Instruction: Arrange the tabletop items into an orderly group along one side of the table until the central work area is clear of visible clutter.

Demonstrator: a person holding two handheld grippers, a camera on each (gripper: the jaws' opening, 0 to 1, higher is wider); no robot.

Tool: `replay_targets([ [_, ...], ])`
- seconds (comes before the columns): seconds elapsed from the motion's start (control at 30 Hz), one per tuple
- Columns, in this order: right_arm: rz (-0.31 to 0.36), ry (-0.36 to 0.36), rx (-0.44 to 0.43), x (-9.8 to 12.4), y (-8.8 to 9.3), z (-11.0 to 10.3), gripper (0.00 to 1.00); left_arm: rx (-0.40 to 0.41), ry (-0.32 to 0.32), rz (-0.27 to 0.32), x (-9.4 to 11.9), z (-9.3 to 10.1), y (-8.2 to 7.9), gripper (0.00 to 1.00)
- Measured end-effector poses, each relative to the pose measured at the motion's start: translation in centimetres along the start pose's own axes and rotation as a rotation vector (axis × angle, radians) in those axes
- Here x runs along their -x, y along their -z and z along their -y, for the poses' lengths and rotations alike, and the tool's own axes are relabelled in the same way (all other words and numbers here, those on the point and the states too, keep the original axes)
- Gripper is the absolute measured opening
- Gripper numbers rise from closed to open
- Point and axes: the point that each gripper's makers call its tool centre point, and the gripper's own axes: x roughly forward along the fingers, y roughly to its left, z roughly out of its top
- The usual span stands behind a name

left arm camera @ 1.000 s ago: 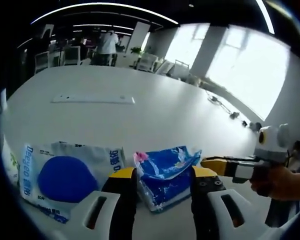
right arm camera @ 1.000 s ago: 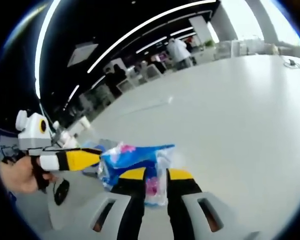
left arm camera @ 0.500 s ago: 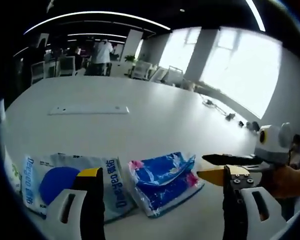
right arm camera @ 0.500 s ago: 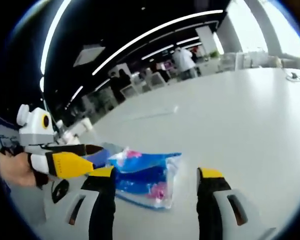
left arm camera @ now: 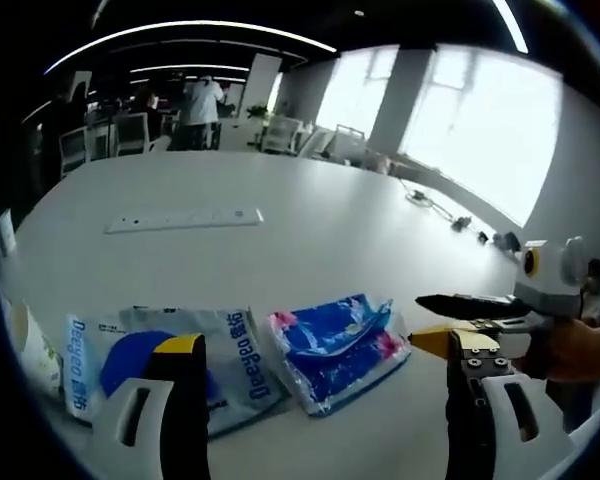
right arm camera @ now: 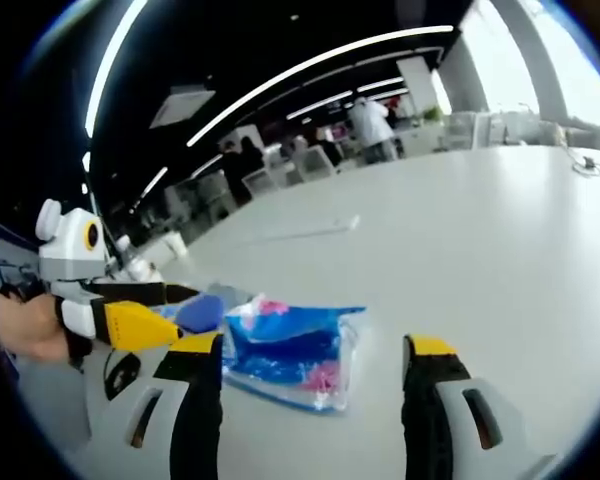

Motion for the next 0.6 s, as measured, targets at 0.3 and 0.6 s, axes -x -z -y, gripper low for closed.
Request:
replay_targets([
  [0.3,0.003,-0.007,0.016,0.9,-0.2,-1.3,0.7,-0.009,-0.017,0.0,2.0,-0.6,0.1,0.97],
  [0.6,0.002,0.001,0.024,2.2,0.2,-2.7,0.7,-0.02,-0.023,-0.008,4.4,-1.1,0.9,0.97],
])
